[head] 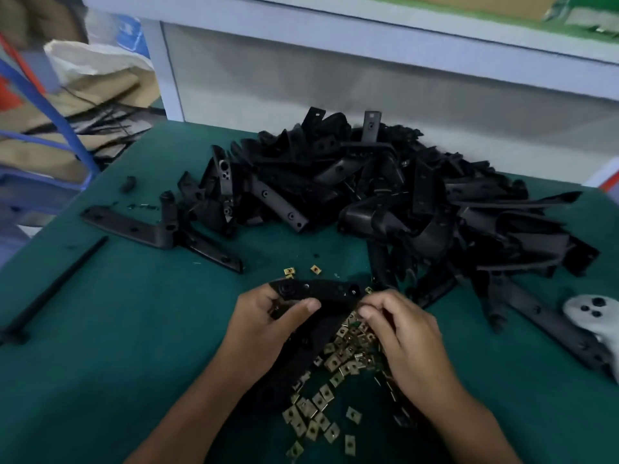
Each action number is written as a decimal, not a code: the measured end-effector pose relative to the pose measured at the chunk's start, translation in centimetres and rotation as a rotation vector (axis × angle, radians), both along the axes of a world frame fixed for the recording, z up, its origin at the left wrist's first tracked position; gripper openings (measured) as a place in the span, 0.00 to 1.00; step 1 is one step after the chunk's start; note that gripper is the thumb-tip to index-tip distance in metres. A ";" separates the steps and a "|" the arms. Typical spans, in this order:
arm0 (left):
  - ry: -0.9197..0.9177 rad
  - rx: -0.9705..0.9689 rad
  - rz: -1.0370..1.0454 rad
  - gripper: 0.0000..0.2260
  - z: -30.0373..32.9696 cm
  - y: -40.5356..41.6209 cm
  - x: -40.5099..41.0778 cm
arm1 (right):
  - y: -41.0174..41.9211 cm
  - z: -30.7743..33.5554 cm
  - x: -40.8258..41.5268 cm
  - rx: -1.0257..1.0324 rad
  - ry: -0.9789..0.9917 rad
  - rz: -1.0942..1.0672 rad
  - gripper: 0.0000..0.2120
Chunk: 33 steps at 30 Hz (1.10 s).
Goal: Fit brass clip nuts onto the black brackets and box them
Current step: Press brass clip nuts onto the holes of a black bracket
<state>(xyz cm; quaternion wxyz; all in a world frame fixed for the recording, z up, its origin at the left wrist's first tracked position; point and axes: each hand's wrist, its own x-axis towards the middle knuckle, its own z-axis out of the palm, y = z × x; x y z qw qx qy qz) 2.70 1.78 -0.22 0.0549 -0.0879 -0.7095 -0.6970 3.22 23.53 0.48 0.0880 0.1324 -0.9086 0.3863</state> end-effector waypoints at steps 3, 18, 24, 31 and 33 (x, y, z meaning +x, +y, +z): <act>0.009 -0.009 0.030 0.08 0.3 0.2 0.1 | 0.4 0.2 0.3 -0.063 -0.039 0.016 0.11; 0.027 -0.002 0.044 0.07 0.0 0.1 0.4 | -0.5 6.7 -4.2 -1.123 -0.750 0.172 0.06; -0.006 -0.060 0.022 0.04 -0.2 0.3 0.4 | 2.4 6.2 -4.2 -0.419 -0.693 0.123 0.09; 0.004 -0.065 0.043 0.03 -0.5 0.1 0.3 | 3.6 6.0 -4.2 0.012 -0.685 0.084 0.04; 0.010 -0.067 0.040 0.08 -0.5 0.1 0.4 | 3.6 5.9 -4.3 0.060 -0.668 0.051 0.08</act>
